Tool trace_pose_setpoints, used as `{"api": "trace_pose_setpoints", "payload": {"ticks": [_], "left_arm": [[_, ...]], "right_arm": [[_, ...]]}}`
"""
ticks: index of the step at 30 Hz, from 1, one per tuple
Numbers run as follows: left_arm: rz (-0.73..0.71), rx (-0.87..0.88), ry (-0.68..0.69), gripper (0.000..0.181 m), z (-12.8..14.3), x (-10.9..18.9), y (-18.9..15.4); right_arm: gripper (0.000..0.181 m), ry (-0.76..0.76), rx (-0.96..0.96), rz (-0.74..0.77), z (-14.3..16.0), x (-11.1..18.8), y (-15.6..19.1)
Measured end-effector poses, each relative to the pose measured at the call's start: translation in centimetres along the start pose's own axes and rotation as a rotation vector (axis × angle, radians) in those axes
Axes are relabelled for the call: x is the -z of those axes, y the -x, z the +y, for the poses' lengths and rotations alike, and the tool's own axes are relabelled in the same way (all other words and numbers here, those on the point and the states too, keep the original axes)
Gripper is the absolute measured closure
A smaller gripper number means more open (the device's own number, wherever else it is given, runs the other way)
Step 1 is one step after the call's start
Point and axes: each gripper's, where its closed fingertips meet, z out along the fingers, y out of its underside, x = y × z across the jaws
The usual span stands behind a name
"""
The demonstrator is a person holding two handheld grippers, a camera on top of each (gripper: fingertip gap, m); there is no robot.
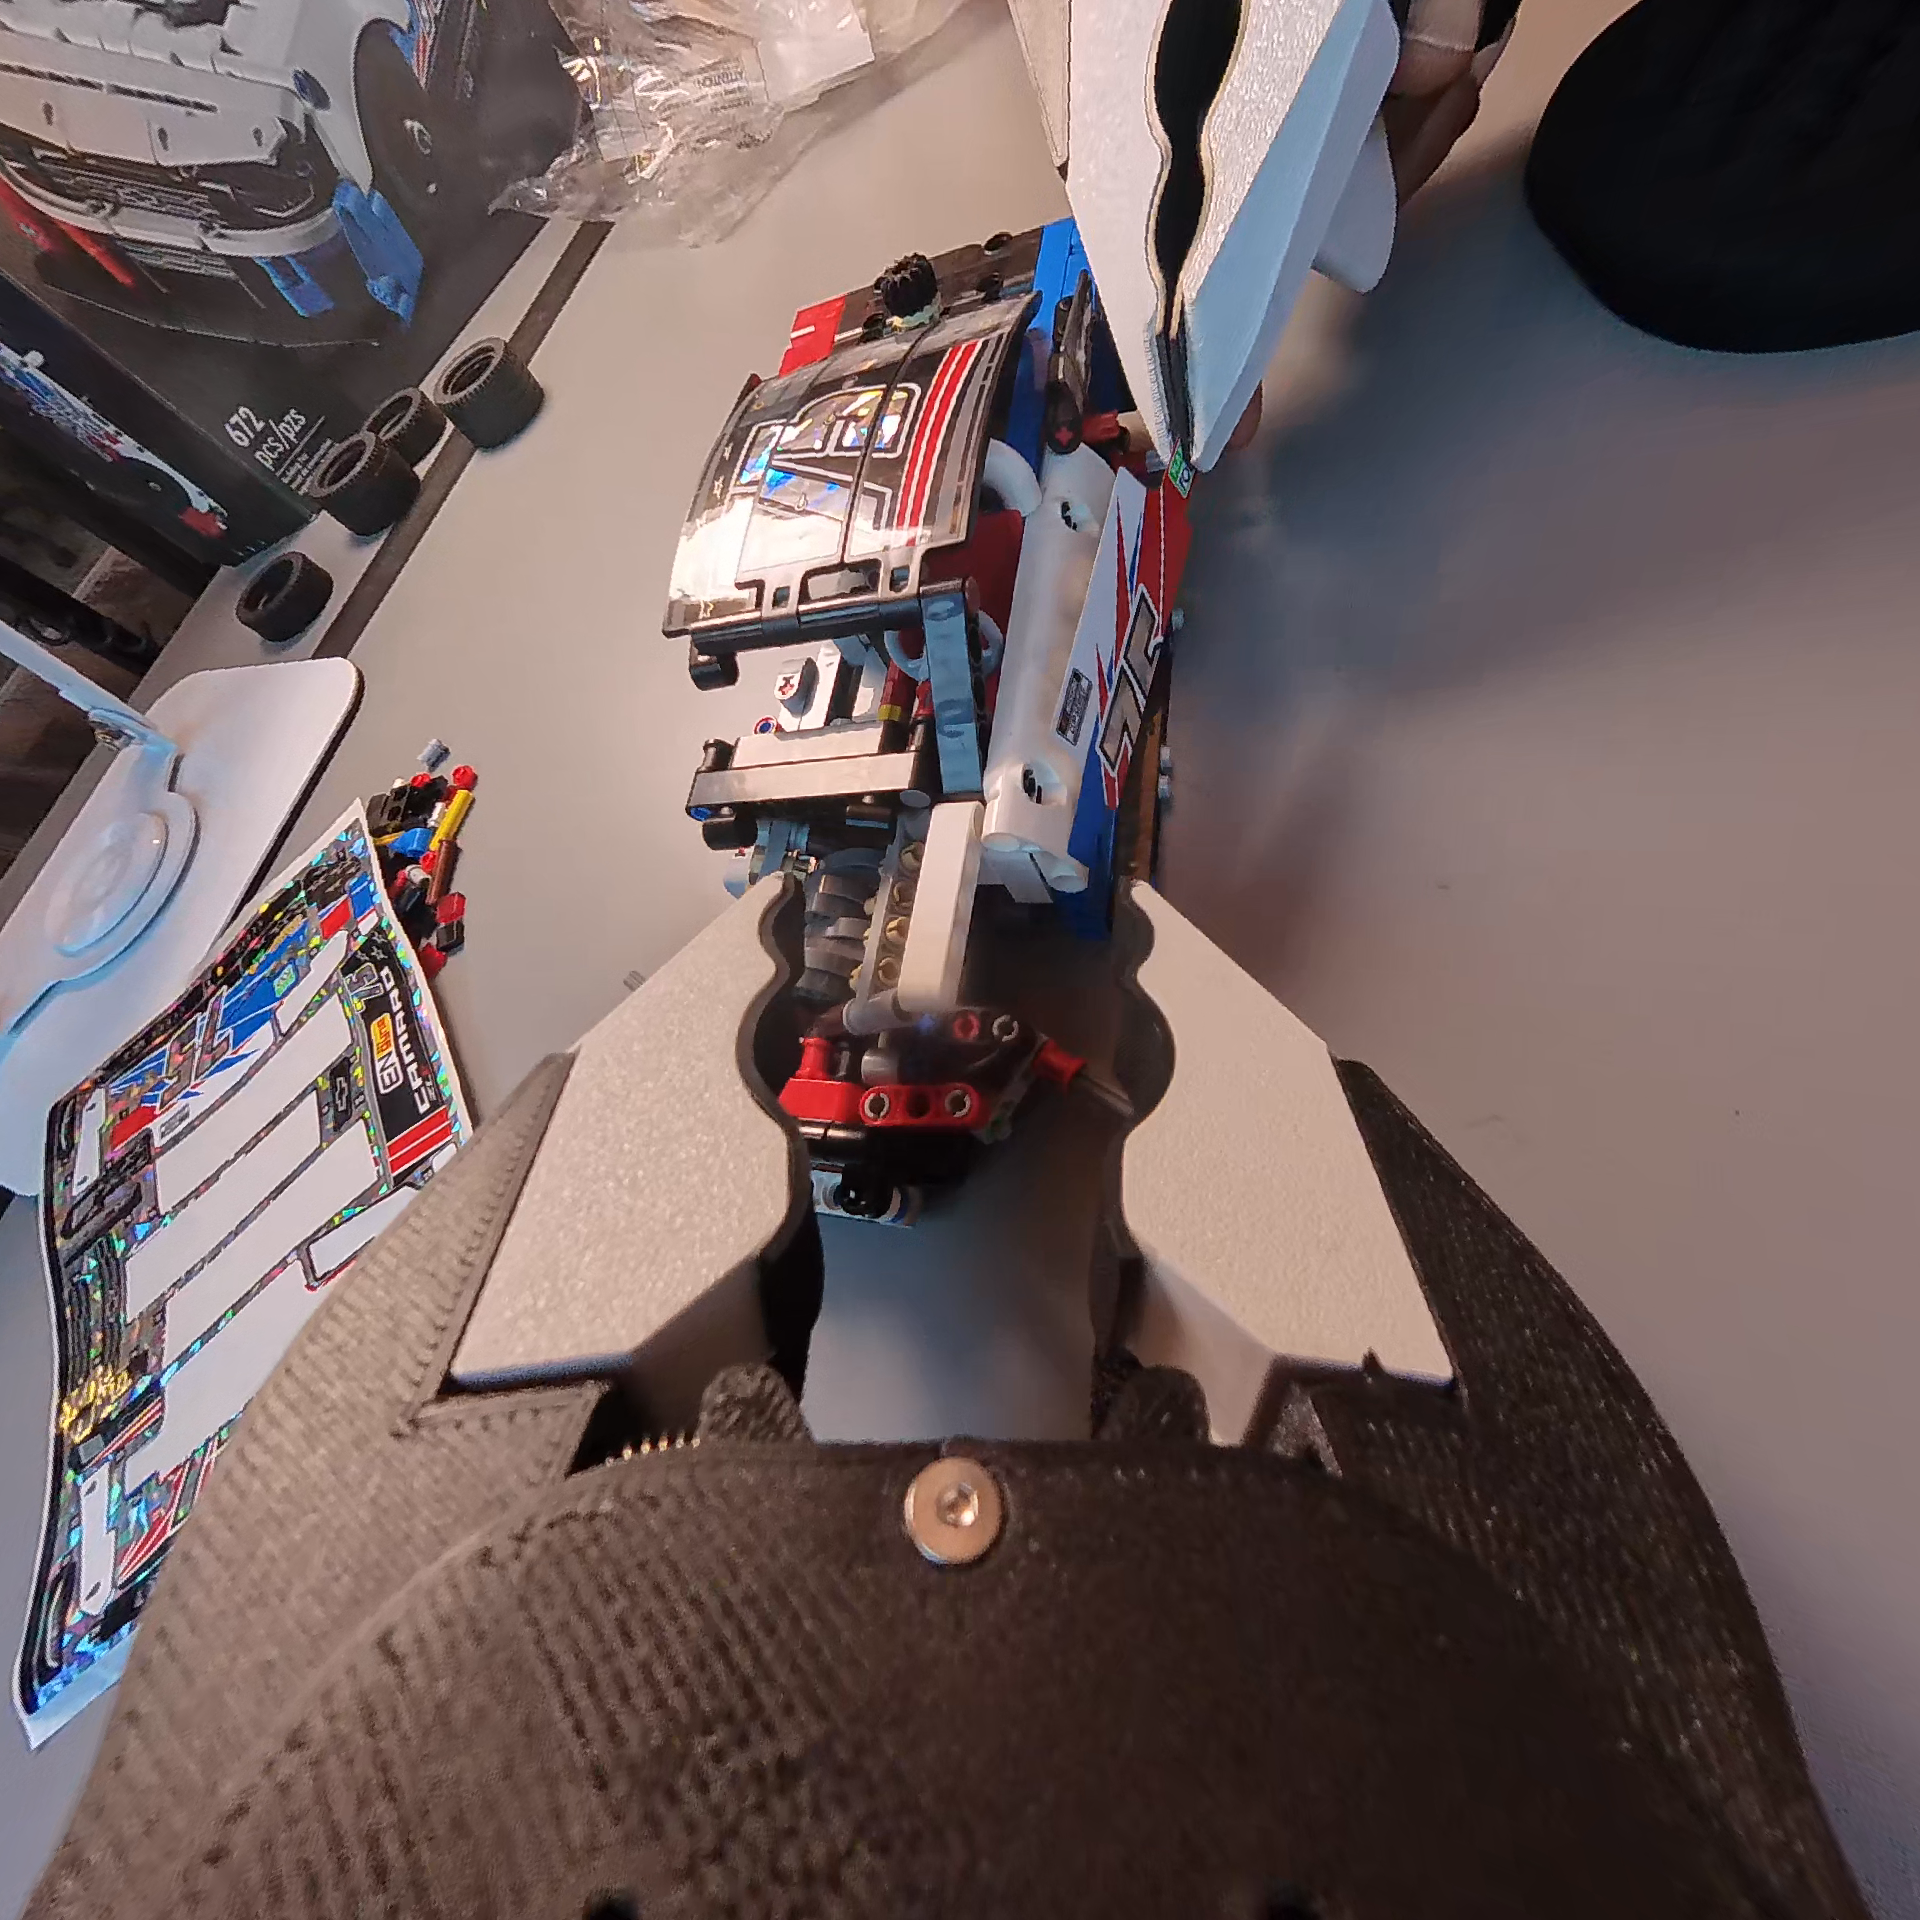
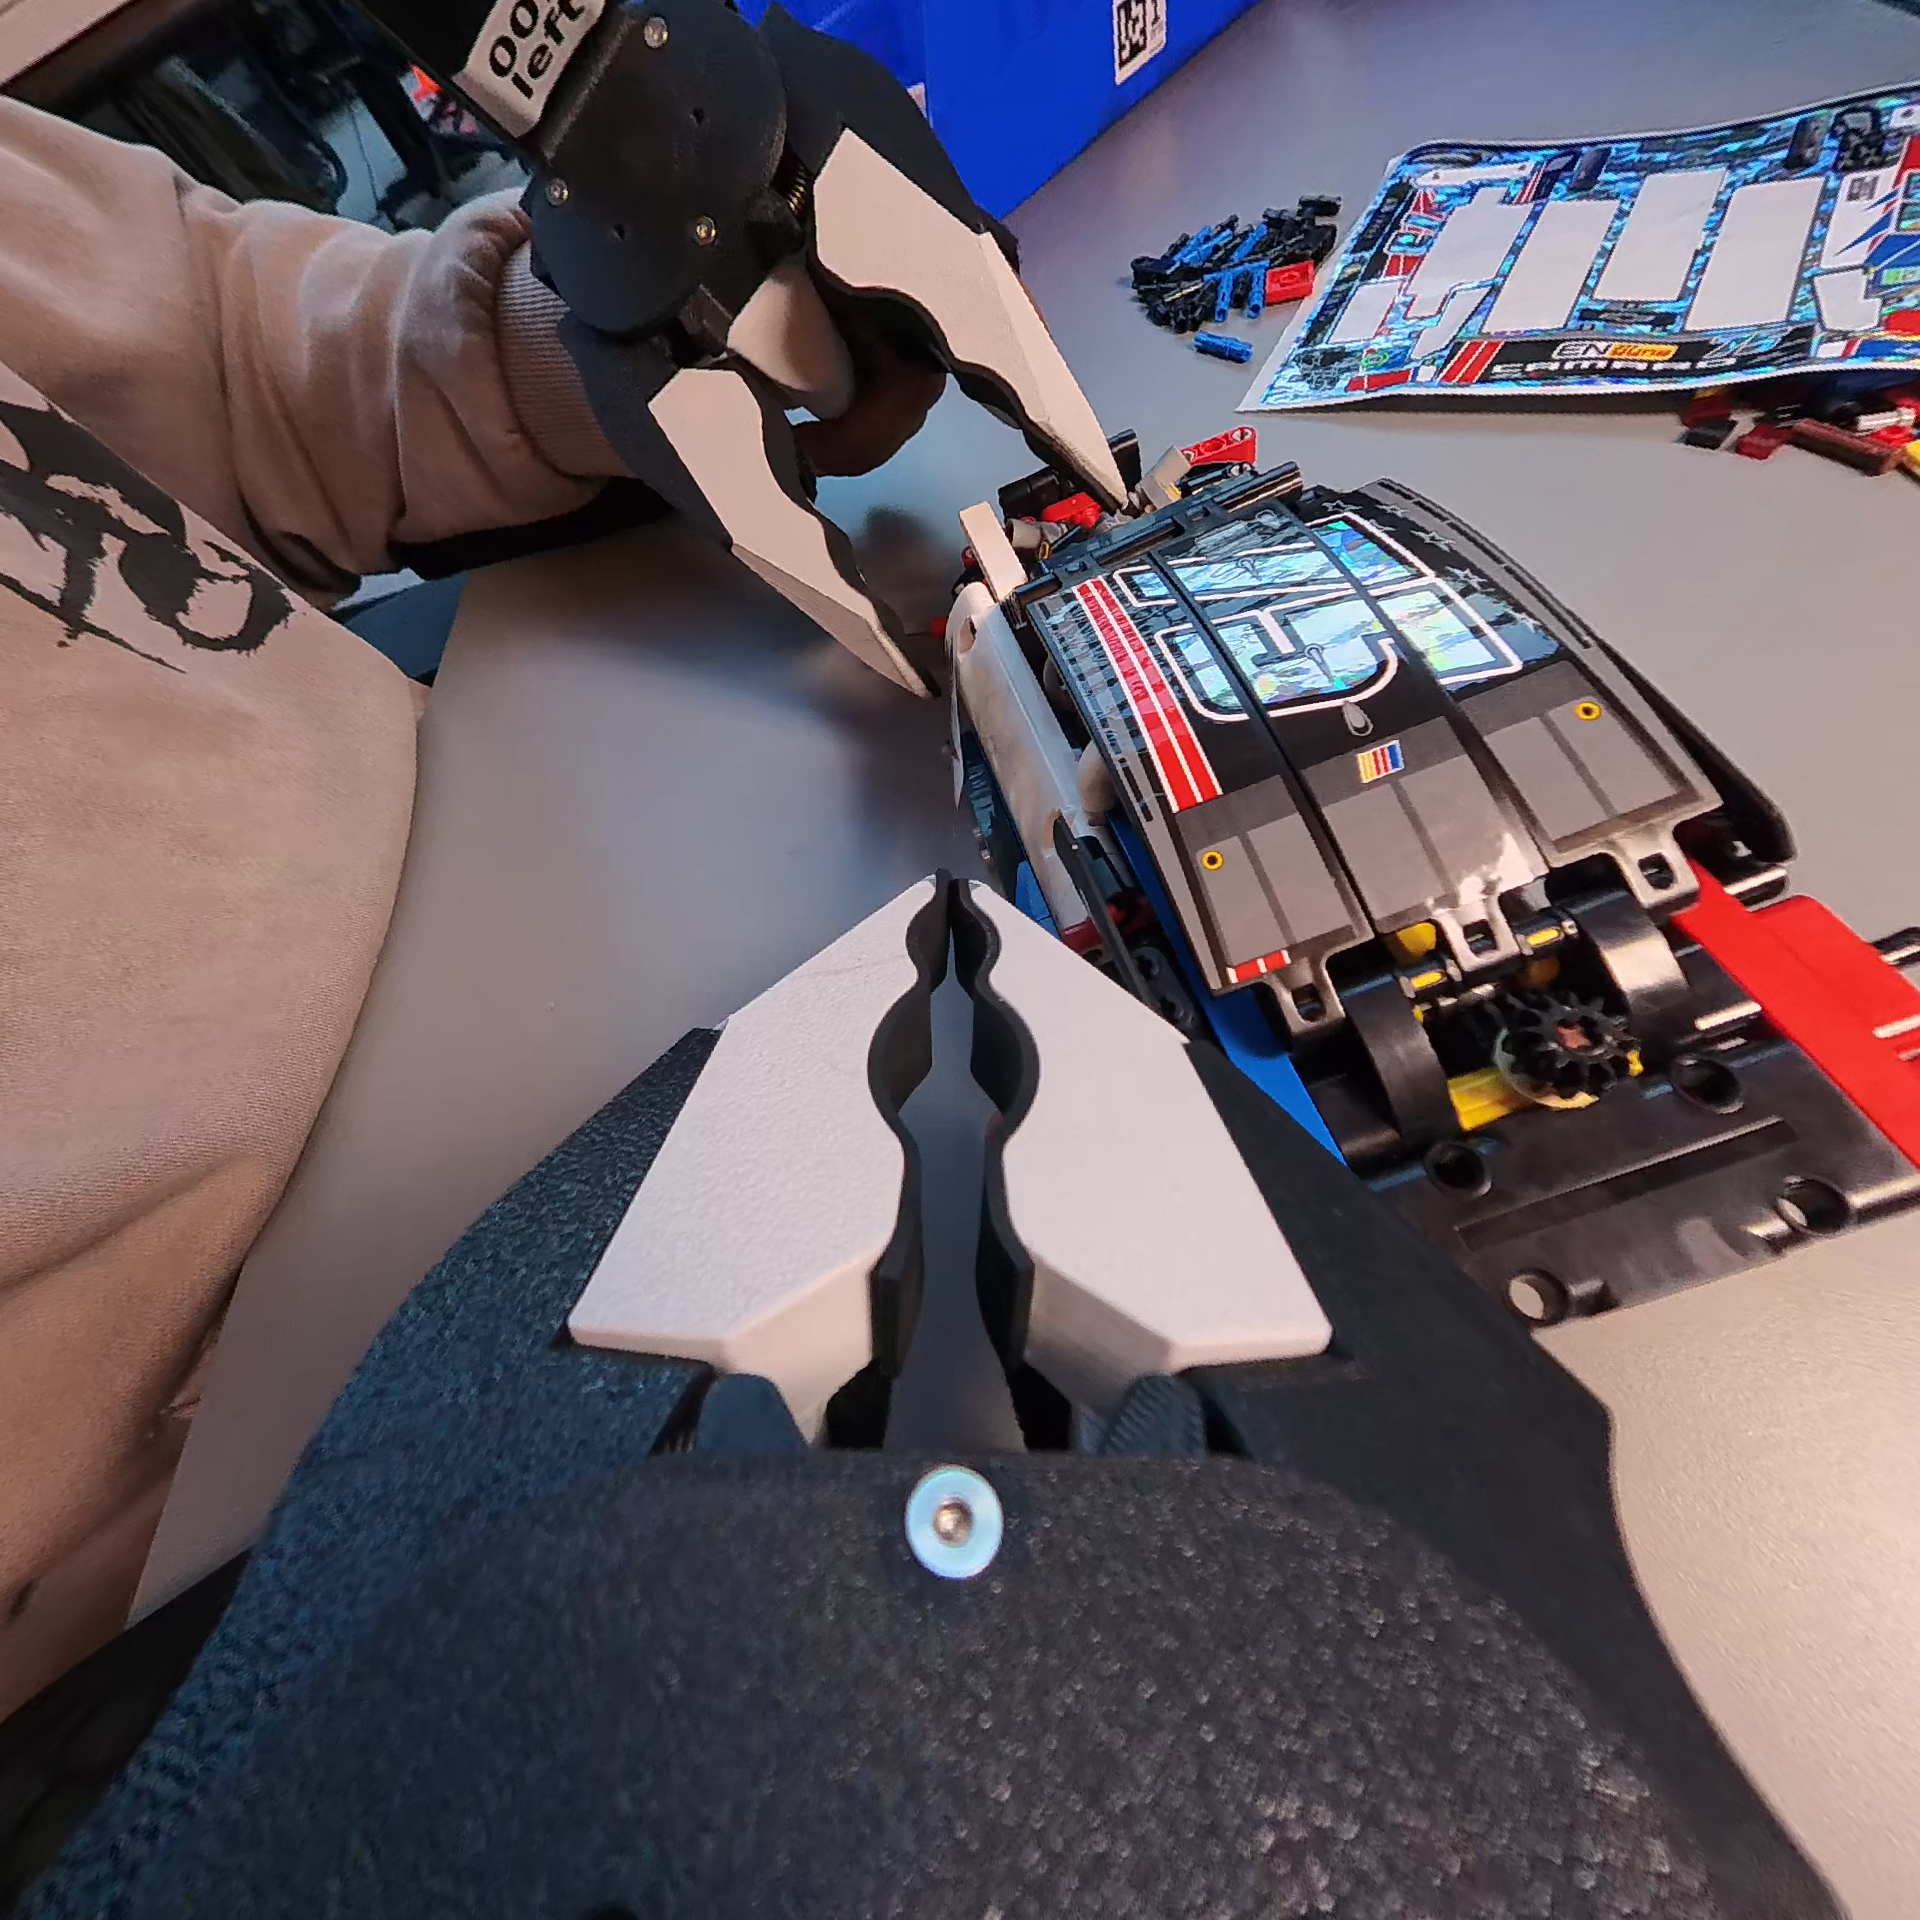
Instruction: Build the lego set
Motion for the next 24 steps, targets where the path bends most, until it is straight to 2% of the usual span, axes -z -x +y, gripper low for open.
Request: {"api": "trace_pose_setpoints", "payload": {"ticks": [13, 24], "left_arm": [[-0.017, 0.019, 0.002, 0.124, -0.1, -0.1, 0.2], [-0.039, -0.036, 0.03, 0.125, 0.34, -0.32, 0.24]], "right_arm": [[0.181, 0.005, 0.005, 0.042, -0.05, -0.15, -0.38], [0.181, 0.019, 0.028, 0.037, -0.01, -0.46, 0.44]]}}
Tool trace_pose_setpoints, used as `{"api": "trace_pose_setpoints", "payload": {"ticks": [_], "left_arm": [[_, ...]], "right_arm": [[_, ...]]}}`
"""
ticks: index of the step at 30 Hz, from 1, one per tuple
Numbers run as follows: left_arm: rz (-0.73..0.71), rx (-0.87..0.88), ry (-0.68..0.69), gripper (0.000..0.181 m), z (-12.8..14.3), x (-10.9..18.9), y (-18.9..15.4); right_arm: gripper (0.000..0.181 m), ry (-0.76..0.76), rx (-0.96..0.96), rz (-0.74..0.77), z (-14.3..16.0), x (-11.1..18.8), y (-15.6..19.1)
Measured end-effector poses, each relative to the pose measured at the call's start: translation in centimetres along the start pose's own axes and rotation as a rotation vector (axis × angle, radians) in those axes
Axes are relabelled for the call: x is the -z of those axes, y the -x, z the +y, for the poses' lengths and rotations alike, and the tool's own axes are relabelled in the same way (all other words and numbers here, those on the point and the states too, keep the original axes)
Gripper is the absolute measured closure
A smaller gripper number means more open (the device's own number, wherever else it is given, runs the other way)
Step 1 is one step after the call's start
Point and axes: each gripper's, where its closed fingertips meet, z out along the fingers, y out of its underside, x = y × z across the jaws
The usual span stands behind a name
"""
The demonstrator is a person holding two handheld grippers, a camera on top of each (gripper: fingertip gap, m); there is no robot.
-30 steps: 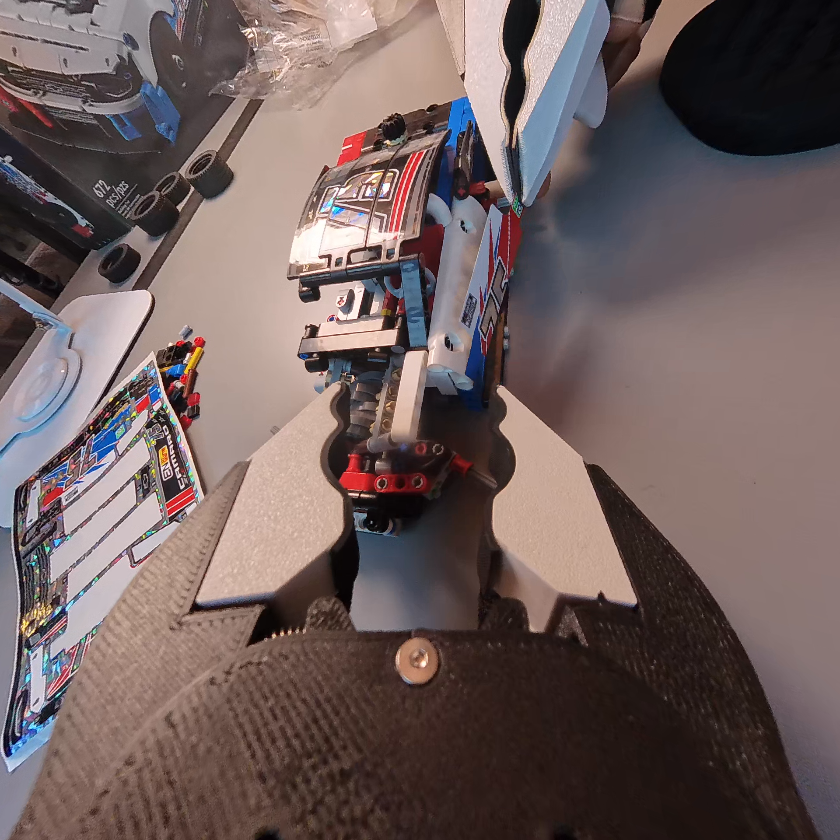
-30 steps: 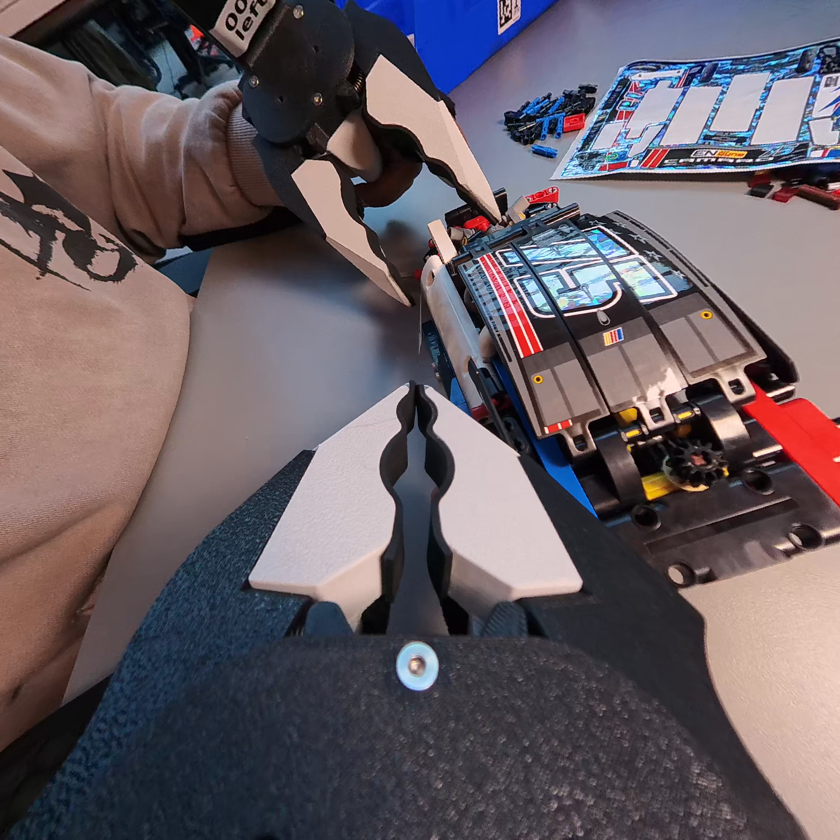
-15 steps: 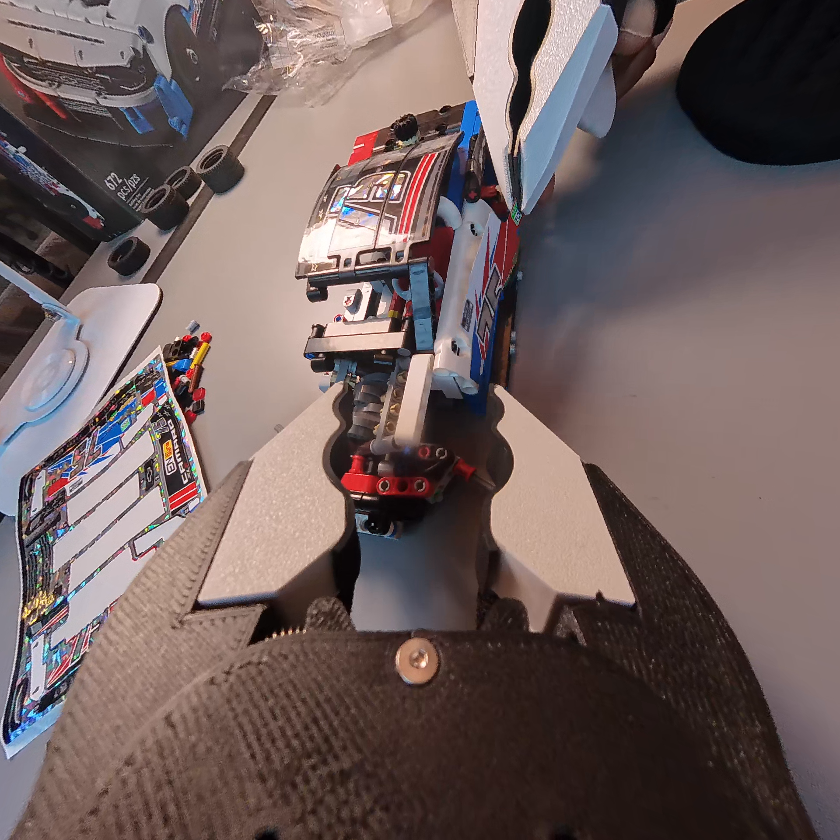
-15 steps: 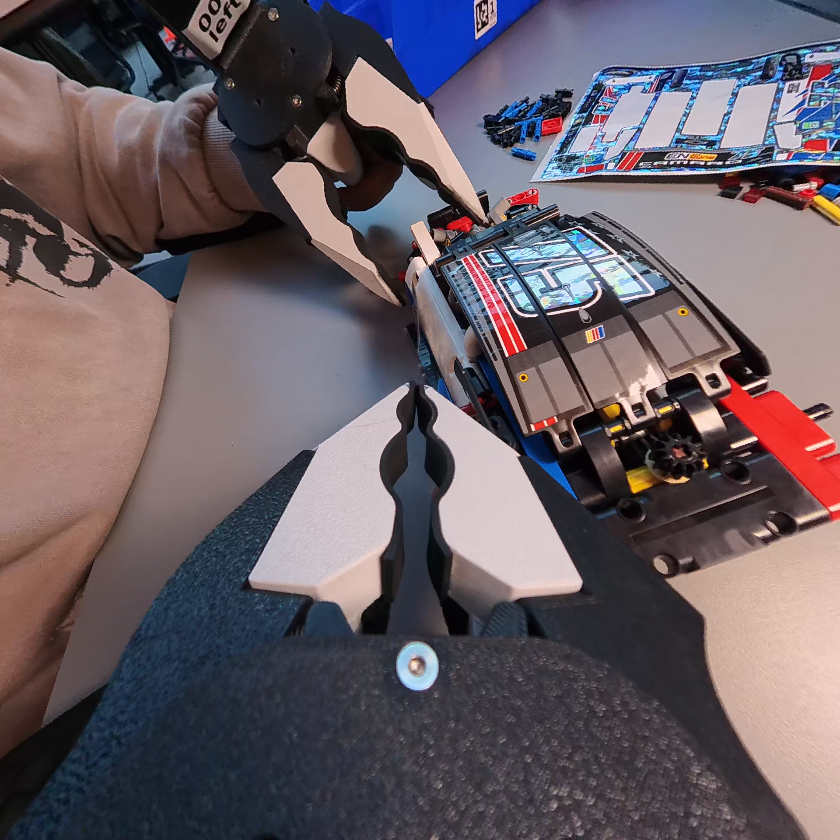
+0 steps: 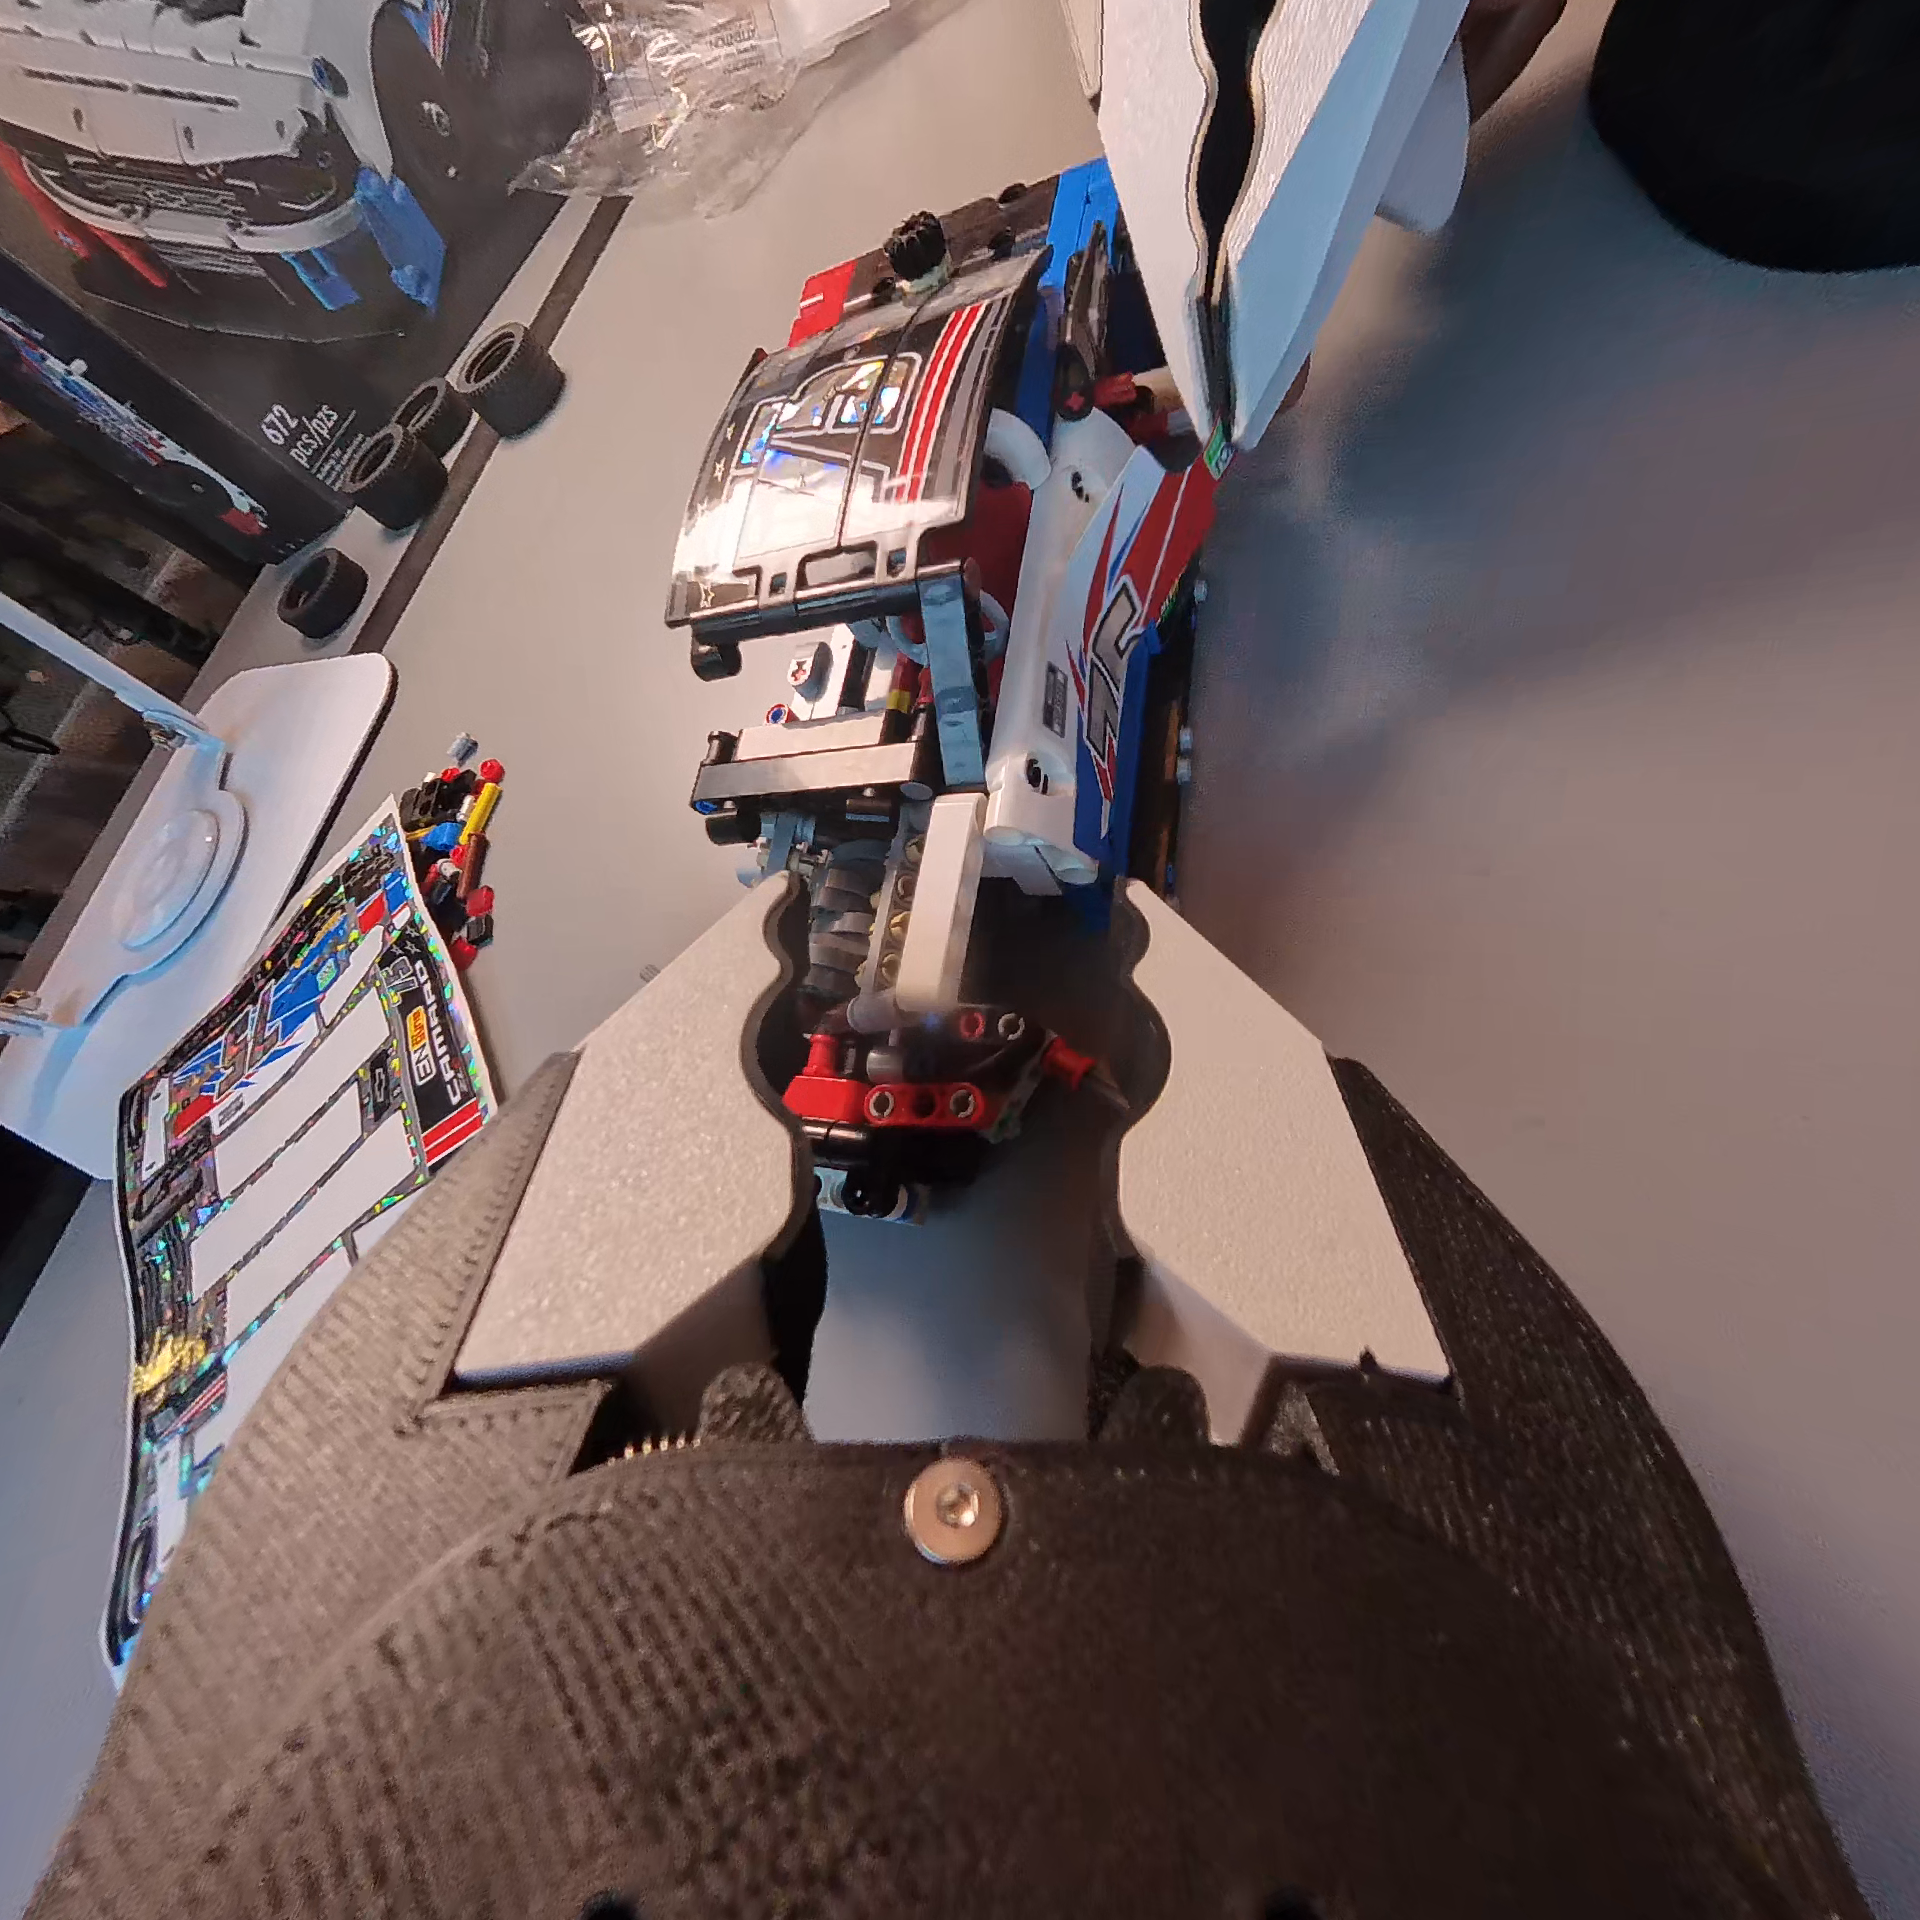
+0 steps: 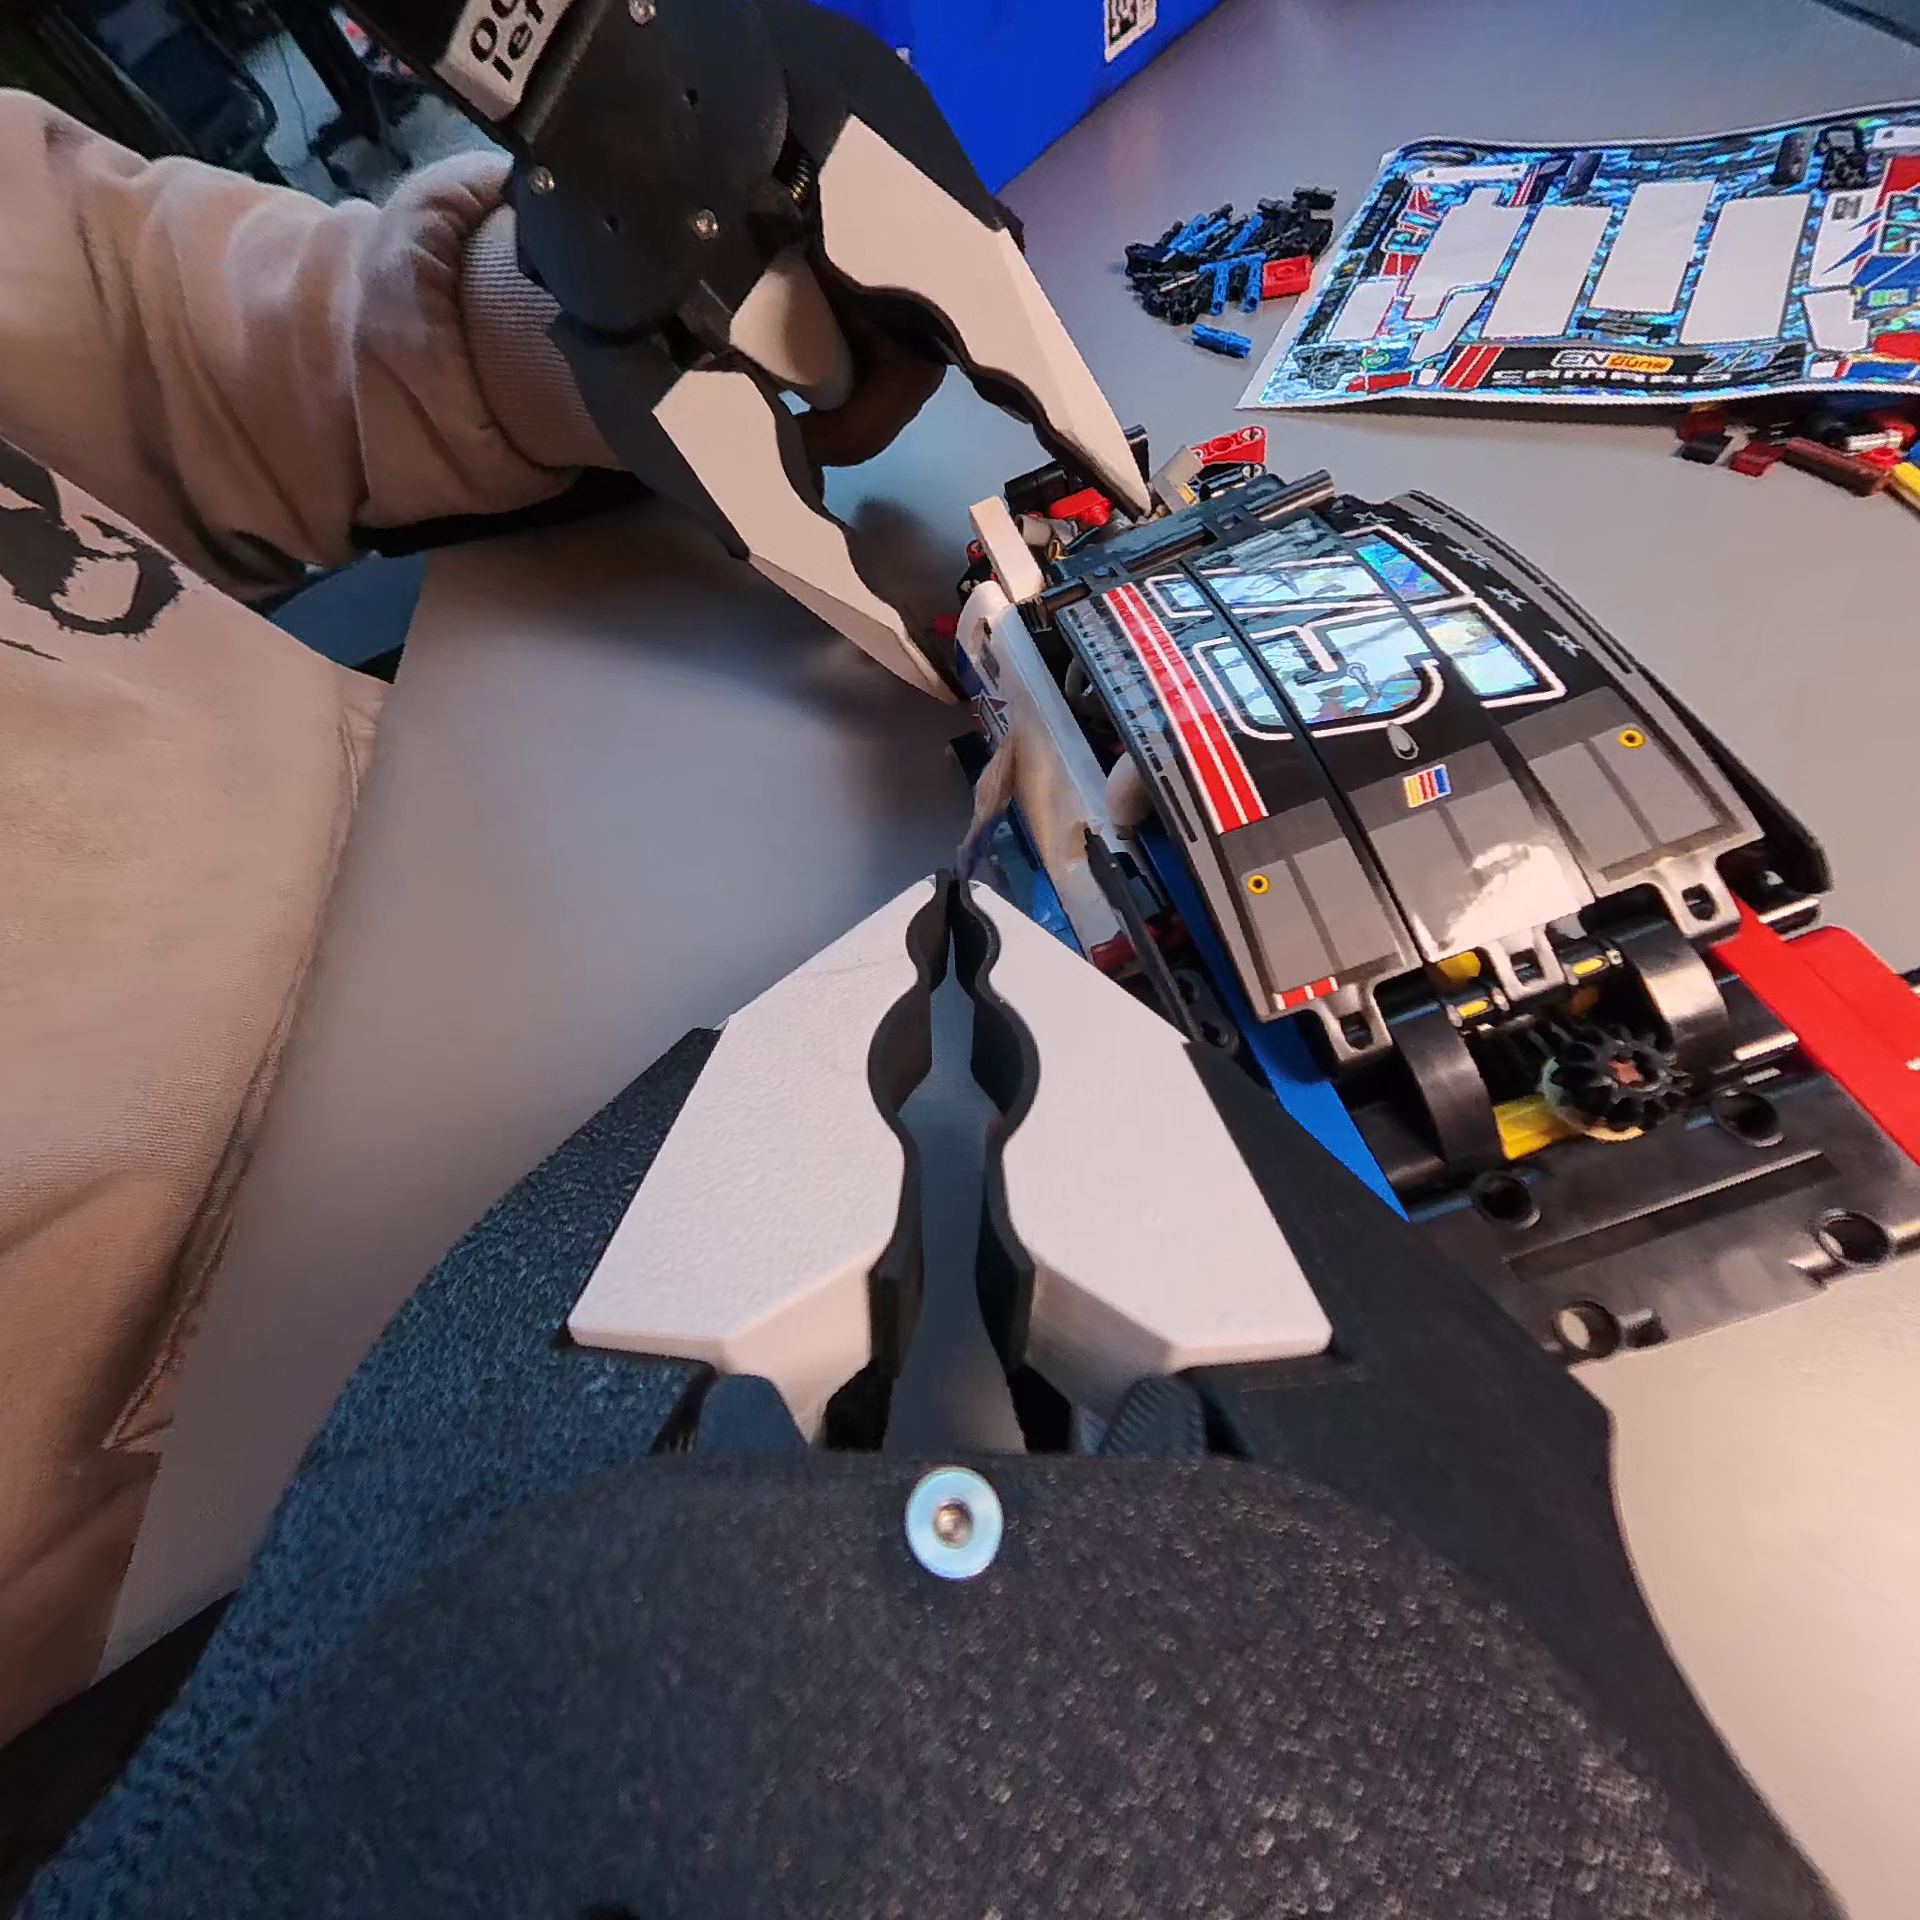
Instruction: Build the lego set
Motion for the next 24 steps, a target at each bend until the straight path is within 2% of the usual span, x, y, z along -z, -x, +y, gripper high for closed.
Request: {"api": "trace_pose_setpoints", "payload": {"ticks": [5, 10, 14, 18, 24], "left_arm": [[-0.064, -0.12, 0.082, 0.126, 1.3, -0.4, 0.3], [-0.052, -0.069, 0.029, 0.126, 0.7, -0.1, 0.2], [0.002, -0.034, -0.008, 0.113, -0.1, 0.2, -0.7], [-0.057, -0.113, 0.028, 0.128, 0.0, -0.1, -0.3], [-0.03, -0.034, 0.033, 0.146, 0.8, -1.1, 0.1]], "right_arm": [[0.181, -0.027, 0.032, -0.023, -1.0, 0.2, 1.0], [0.181, -0.057, 0.039, -0.053, -1.9, 0.3, 2.1], [0.181, -0.088, 0.111, -0.078, -3.0, 0.6, 4.2], [0.181, -0.071, 0.153, -0.066, -3.1, -0.2, 4.9], [0.181, -0.075, 0.222, -0.026, -4.3, -1.6, 5.2]]}}
